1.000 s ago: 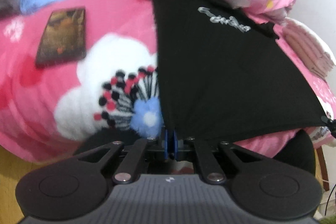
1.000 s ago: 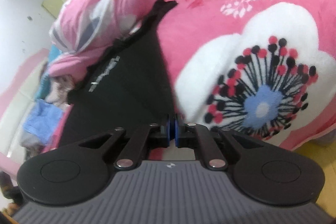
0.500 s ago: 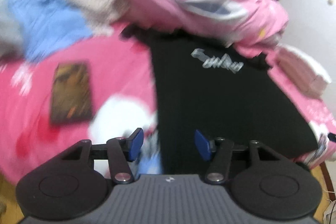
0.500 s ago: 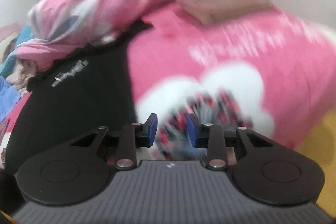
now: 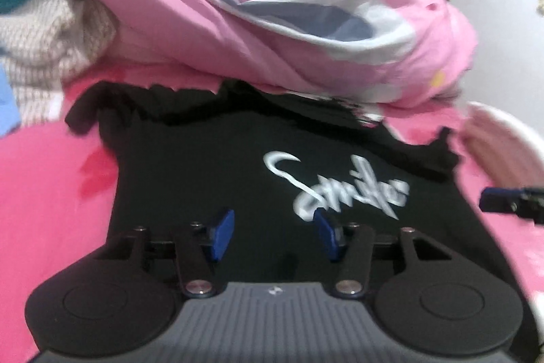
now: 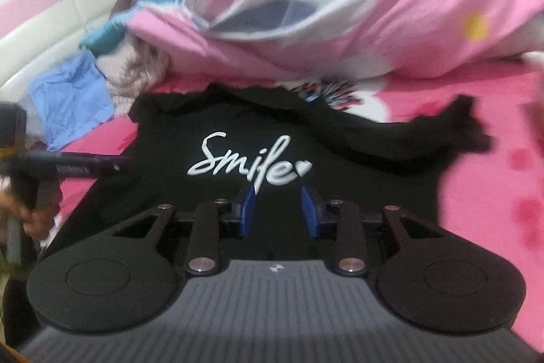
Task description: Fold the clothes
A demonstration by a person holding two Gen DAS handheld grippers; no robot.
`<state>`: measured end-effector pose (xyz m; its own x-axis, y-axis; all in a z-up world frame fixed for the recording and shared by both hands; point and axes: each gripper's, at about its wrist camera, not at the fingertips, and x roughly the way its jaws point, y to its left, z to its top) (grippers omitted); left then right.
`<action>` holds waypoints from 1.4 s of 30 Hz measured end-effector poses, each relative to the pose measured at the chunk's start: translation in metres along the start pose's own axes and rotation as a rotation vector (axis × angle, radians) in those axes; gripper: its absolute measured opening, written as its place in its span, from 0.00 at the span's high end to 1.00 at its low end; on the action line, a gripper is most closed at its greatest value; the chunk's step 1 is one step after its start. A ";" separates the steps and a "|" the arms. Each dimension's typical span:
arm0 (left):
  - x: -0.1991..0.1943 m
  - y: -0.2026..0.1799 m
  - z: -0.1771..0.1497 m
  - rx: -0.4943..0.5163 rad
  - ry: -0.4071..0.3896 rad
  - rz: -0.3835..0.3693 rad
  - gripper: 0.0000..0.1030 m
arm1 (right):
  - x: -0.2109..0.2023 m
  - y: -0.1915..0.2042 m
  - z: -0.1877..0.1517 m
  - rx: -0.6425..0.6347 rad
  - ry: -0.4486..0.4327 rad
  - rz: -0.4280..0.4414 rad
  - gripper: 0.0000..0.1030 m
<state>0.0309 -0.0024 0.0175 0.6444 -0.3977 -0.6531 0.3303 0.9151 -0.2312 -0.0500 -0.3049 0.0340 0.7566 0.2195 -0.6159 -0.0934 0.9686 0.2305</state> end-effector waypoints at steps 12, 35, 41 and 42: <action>0.035 0.024 -0.014 -0.037 -0.058 0.004 0.52 | 0.166 -0.078 0.088 0.037 0.038 -0.162 0.87; 0.027 0.054 -0.016 -0.200 -0.119 0.041 0.50 | 0.258 0.063 0.115 -0.201 0.114 0.079 0.86; 0.019 0.063 -0.018 -0.229 -0.150 0.033 0.49 | 0.244 0.062 0.133 -0.158 0.010 0.011 0.85; 0.016 0.065 -0.018 -0.241 -0.159 0.038 0.49 | 0.238 0.062 0.133 -0.152 0.004 0.014 0.85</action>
<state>0.0506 0.0519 -0.0207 0.7597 -0.3507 -0.5476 0.1425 0.9114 -0.3861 0.2106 -0.2078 0.0022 0.7522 0.2333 -0.6162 -0.2009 0.9719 0.1227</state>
